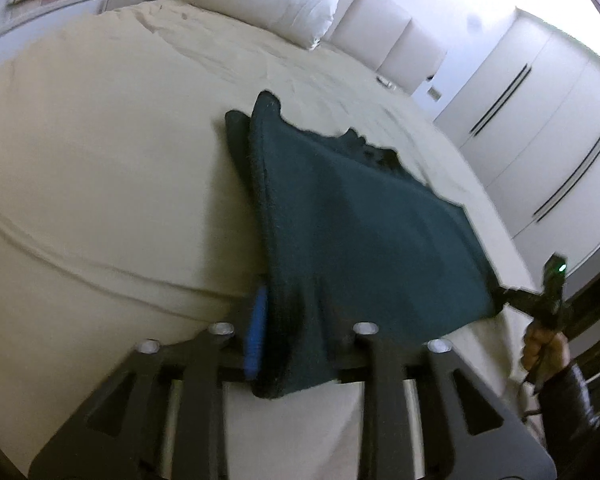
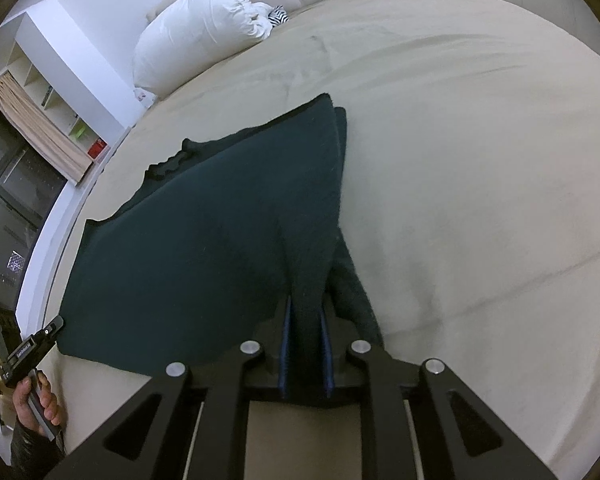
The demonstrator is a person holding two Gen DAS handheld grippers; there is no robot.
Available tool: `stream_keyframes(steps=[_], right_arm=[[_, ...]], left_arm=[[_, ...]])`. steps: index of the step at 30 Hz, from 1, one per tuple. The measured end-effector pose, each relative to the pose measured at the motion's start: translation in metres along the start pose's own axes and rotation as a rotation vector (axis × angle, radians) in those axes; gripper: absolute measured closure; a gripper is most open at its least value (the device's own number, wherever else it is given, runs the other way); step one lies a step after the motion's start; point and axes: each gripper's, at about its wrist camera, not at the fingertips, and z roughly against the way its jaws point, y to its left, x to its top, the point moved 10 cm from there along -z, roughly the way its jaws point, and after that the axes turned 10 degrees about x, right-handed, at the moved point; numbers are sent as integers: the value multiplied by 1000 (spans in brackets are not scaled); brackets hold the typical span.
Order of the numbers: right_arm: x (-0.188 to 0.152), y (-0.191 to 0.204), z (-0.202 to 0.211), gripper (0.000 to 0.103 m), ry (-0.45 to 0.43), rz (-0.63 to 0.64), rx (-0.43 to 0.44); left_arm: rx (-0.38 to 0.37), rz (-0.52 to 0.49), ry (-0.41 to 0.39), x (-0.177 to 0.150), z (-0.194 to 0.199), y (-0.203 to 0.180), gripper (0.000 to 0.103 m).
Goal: Fold small clothes
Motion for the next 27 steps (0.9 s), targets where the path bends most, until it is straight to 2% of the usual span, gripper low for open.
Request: stream_keyframes(steps=[1,2,7,9,10,13,21,27], right_arm=[[0,1,0,86,1,0,-2],[0,1,0,86,2,2,-3],[1,3,1,86,7,21,-16],[0,4,0,86,10,22,-19],[0,4,0,86,10,24,-21],[0,4,0,87,8,27,-26],[4,6,6,92,-3,23,-28],[0,0,5,92,7,1,-27]], left_arm=[[13,0,-3,0,-1,0,49],[15,0,-11,-1,1,0,47],[50,-24,-61,6,7,-2,47],[59,-33,-54,5,5,-1,64],[67,-35,-40,4,3,0,79],[80,-17,-31,2,1,5,97],[75,-27,-71,3,18,-2,99],[59,11,-40,-16,23,3,99]])
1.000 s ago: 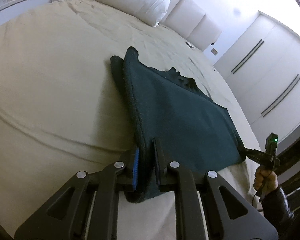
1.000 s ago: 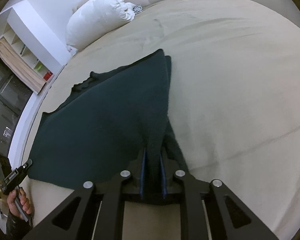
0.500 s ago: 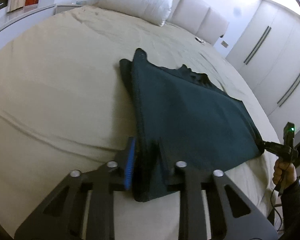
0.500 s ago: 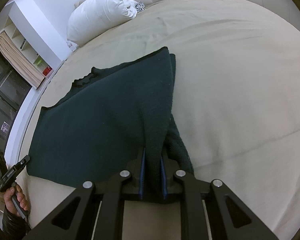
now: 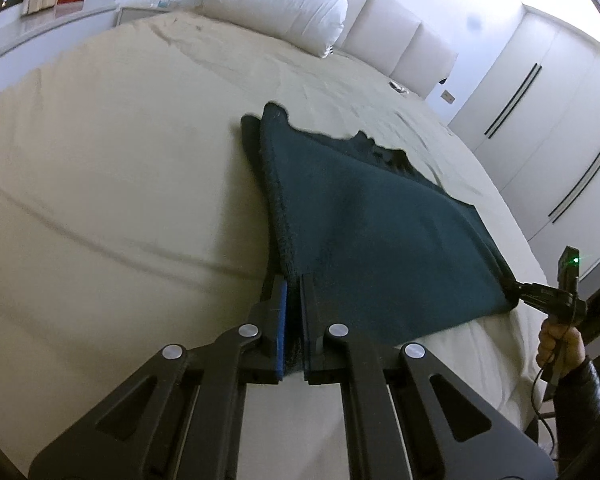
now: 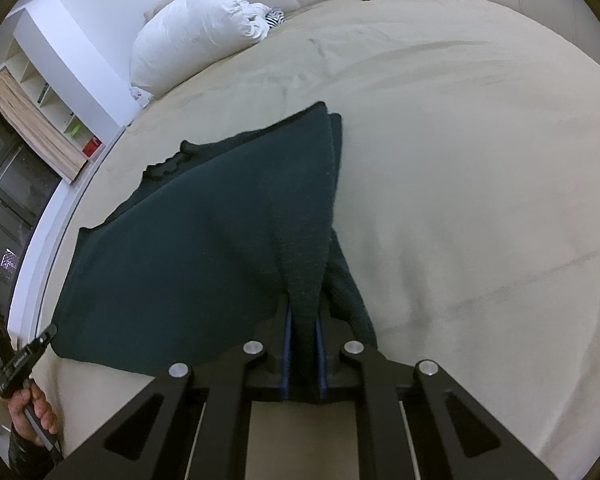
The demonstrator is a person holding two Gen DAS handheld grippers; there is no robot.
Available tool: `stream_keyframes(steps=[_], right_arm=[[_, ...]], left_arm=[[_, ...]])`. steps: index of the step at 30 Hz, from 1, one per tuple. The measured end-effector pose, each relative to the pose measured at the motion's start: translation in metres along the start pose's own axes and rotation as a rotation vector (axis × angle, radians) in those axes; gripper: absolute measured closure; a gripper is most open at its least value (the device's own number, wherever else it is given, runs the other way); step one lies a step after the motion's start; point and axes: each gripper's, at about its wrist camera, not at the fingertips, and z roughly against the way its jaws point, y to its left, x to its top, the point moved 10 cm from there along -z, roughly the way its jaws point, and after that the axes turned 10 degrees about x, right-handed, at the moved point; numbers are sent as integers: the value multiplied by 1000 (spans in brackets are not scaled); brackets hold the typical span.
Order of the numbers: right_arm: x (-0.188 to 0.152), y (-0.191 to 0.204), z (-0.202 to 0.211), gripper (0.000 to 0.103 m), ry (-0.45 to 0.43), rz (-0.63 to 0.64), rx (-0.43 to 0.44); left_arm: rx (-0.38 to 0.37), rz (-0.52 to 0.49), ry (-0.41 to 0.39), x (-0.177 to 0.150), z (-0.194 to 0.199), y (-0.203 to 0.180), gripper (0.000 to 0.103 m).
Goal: Fold small clothes
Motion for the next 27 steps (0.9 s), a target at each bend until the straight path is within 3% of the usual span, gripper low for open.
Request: stream_keyframes(steps=[4,15,27], right_arm=[[-5,-5,-6,92,23,0,-10],[-8,-12,-2,93,0,-76,48],[-14,-19,-1,93,-8,-107,46]], left_arm=[[3,56,56,-14,-18,18,99],[-1,71,72,-7,-29,20,95],[5,66,72,-7,-31,19,95]])
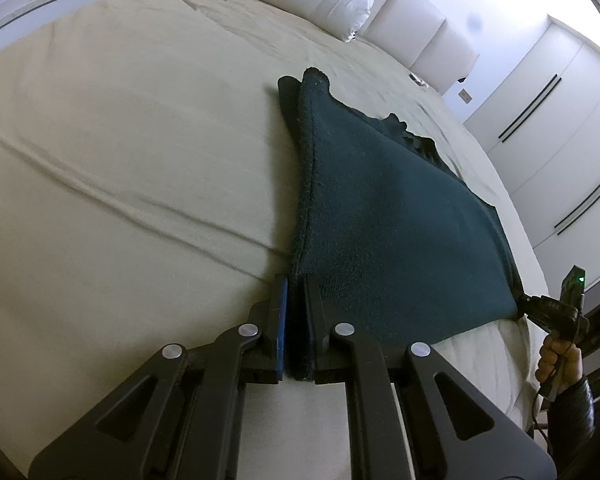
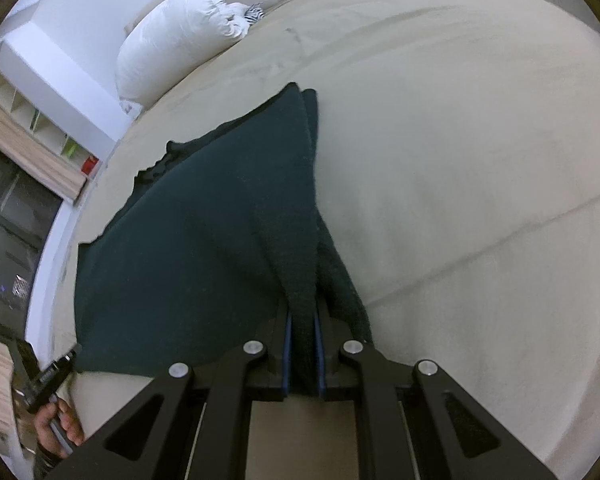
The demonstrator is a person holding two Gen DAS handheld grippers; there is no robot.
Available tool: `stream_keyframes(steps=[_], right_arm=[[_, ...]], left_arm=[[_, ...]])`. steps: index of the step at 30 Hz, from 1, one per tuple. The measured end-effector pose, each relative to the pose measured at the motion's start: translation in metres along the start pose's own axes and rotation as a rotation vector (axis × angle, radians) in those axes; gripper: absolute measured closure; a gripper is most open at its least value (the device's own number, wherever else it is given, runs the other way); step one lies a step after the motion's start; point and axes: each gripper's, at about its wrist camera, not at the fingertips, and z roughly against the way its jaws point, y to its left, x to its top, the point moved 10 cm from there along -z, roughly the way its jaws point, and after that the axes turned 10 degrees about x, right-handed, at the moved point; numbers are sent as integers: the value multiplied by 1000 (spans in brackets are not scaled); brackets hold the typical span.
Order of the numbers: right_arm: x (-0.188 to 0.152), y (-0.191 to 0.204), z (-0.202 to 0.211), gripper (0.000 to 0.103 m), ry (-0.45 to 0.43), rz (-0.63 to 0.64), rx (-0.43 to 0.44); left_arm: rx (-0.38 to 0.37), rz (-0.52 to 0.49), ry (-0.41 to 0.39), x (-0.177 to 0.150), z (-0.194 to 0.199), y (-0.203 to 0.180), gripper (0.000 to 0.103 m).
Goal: Fold small clothes
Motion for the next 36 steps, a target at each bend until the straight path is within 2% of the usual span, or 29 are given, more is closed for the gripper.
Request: stream_keyframes(steps=[2,4,5,8,10,12,14,16,18,20,21,23,24,26,28,30,32,33,34,36], right_arm=[[1,0,-2,94,1,-5,4],[6,2,6,90,-25,-17,14],[11,2,14,87,-56,-20,1],[26,5,42,76,-159,-33,-56],[33,28,51,76,-191,5,-17],[30,66,41,76,-155,66,95],[21,102,19,76,-83,129,196],[10,123,-11,75,2,168,247],[4,126,-42,75,73,170,278],[9,105,-65,75,93,104,251],[13,94,-70,75,94,63,277],[24,71,-67,86,54,-34,356],[27,60,-61,92,29,-69,363],[38,33,-41,93,-62,-130,375],[47,1,-19,93,-141,-182,324],[51,-17,5,92,-202,-201,265],[52,-22,32,68,-263,-193,192],[53,-17,41,53,-283,-182,193],[53,-8,46,50,-290,-163,211],[52,18,50,50,-275,-107,253]], left_arm=[[-8,7,4,-3,1,0,95],[-24,21,12,-2,4,-1,94],[-27,29,11,-1,8,-1,91],[-14,55,-18,4,22,1,90],[-5,62,-49,11,33,0,90],[-28,60,-76,18,44,-10,90],[-59,31,-87,23,48,-27,90],[-74,3,-73,28,42,-42,90],[-77,-19,-73,35,33,-52,90],[-32,-32,-47,39,13,-51,90],[-16,-18,-7,37,-1,-47,90],[-48,23,32,34,-17,-38,90],[-73,39,27,32,-19,-35,90],[-111,40,10,31,-17,-32,90],[-134,65,6,29,-13,-28,90],[-112,87,-17,33,-2,-19,90],[-56,107,-69,41,12,-8,90],[-45,126,-94,47,21,-2,90],[-38,139,-101,51,25,1,83],[-20,154,-91,56,24,5,48]])
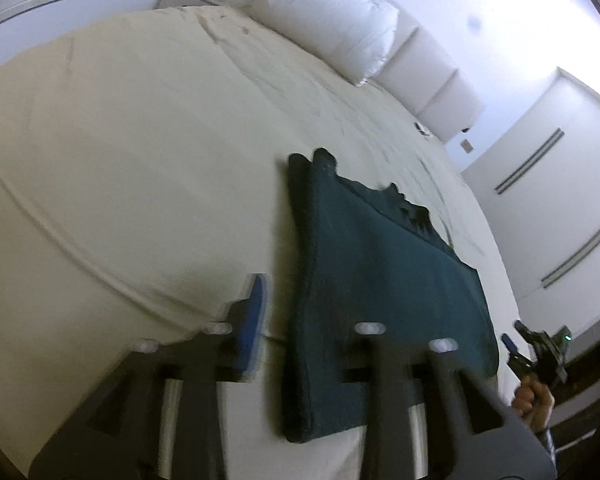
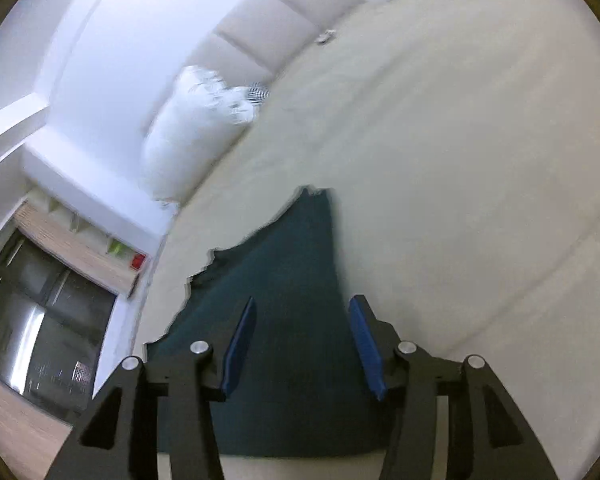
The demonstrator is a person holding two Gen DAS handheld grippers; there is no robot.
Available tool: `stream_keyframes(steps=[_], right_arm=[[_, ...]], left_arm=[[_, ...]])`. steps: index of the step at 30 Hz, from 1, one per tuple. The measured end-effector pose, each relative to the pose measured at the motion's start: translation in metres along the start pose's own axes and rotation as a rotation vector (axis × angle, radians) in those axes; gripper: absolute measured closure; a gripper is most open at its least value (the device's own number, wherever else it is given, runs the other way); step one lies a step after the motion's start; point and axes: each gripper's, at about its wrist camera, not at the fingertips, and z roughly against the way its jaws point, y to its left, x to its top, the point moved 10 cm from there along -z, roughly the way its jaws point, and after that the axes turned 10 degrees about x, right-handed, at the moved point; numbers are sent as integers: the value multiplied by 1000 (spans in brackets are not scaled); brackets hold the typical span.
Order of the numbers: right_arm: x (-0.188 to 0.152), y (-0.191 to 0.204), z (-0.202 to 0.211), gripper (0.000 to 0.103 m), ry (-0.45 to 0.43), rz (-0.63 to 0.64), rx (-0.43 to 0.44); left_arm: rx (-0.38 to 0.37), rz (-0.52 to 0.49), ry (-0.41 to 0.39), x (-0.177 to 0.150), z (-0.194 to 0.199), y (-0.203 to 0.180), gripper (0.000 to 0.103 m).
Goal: Fold small clothes
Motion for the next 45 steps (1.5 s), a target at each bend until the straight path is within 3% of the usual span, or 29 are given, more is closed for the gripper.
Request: stream_keyframes(steps=[1,2,7,13,19,21,26,28,32,37,45], right_arm=[[-3,13,-4,49,16,21,29],[-8,30,-14,49,38,33,66],[-43,82,-64,47,162,40,218],[-62,106,-102,47,242,1,318],[-66,117,-135,47,307,-28,367],[-69,123,-150,47,332,-38,380],[-81,124,-182,47,383,-80,379],[-89,127,-192,47,414,-88,387],[-106,110,-210,51,474,-66,286],[-109,107,-207,54,454,-36,304],[-102,104,-201,53,453,-105,361]], left_arm=[[10,10,-8,2,-1,-1,25],[13,15,-15,3,-1,-2,23],[-44,22,136,-14,-36,-21,23],[-123,54,202,-4,-57,-42,23],[-151,64,267,-5,-73,-55,31],[-163,87,284,-5,-72,-51,39],[-151,106,318,-14,-68,-41,70],[-159,117,332,-16,-68,-35,70],[-134,117,339,-12,-72,-30,89],[-132,89,299,-5,-54,-33,92],[-200,2,251,16,-28,-104,92]])
